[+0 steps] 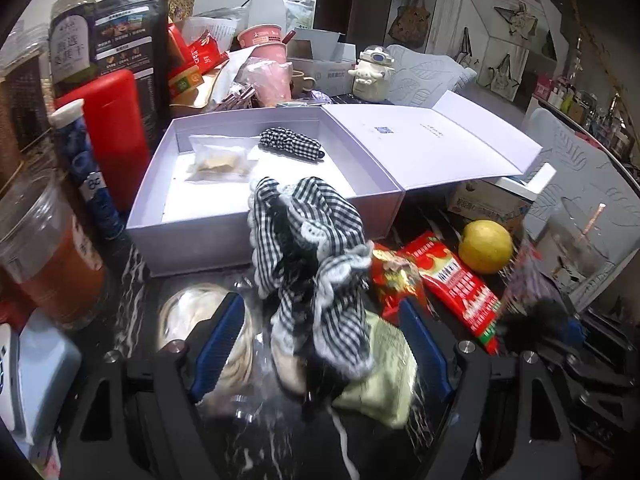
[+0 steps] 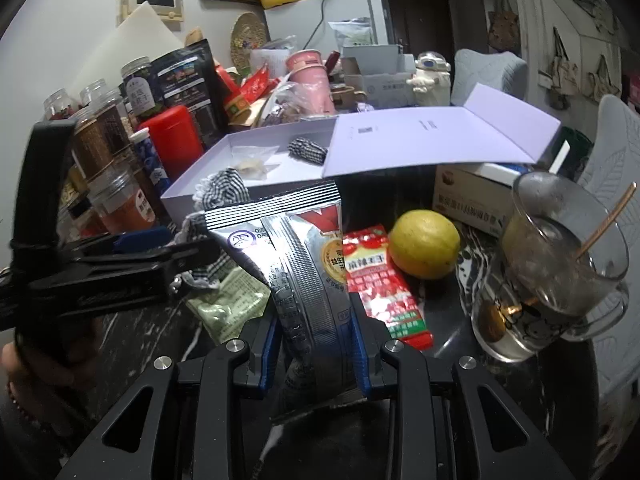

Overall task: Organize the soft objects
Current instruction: 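Grasp the large gingham scrunchie with the left gripper while the right grasps the silver pouch, then lift the scrunchie and silver pouch and carry both over the white box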

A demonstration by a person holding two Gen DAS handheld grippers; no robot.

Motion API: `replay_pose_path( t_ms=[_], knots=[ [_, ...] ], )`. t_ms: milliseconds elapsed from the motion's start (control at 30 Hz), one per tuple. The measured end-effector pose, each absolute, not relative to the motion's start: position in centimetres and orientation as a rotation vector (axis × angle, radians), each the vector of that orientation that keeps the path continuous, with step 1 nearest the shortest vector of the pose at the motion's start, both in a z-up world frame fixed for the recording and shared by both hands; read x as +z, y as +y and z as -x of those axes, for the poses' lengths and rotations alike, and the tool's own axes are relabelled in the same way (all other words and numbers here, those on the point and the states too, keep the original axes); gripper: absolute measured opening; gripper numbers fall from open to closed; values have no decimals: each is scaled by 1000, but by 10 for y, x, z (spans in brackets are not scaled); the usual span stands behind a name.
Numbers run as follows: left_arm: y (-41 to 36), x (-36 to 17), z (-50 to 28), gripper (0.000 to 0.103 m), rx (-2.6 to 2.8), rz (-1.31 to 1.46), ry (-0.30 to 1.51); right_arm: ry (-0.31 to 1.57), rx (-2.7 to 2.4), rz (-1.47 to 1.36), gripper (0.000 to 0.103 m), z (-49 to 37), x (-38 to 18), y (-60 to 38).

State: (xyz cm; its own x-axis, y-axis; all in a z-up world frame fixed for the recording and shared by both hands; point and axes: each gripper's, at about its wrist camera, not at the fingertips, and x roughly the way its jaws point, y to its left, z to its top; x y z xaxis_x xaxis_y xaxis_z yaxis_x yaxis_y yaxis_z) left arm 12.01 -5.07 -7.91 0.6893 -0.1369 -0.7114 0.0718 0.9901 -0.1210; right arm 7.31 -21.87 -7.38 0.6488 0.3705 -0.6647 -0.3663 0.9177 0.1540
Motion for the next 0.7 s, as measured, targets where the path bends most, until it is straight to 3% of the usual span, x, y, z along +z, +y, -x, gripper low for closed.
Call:
replay_pose_path(
  t_ms=[300,367,533,700],
  knots=[
    [-48,-104,-155,79,-146,138,913,781,427,-35,30,-81,-83,-226],
    [-46,-108,-157,48,-132,147,901,787,437,-46,30,-84,-84,-226],
    [-50,-107,-151,40,-145,123,868,784,442,-41,30,-85,-84,-225],
    [-46,-92,-139,39,-159,145,830,774,433,-36,30,-78,-81,-224]
  ],
)
